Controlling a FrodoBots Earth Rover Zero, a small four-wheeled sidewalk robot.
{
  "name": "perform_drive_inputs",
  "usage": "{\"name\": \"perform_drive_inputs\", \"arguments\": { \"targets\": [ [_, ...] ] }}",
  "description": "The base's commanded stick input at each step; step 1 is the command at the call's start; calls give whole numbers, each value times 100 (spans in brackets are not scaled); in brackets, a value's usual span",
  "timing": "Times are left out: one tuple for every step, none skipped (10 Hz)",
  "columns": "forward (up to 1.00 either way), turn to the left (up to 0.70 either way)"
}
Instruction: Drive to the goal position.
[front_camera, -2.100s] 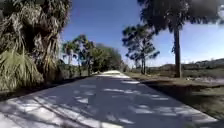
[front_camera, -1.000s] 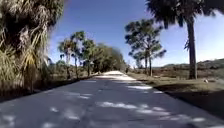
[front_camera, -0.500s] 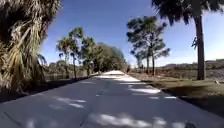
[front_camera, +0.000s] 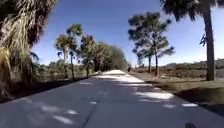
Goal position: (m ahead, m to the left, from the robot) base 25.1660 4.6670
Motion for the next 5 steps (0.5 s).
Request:
{"name": "perform_drive_inputs", "arguments": {
  "targets": [
    [100, -6],
    [100, -1],
    [100, -21],
    [100, -17],
    [100, -13]
  ]
}}
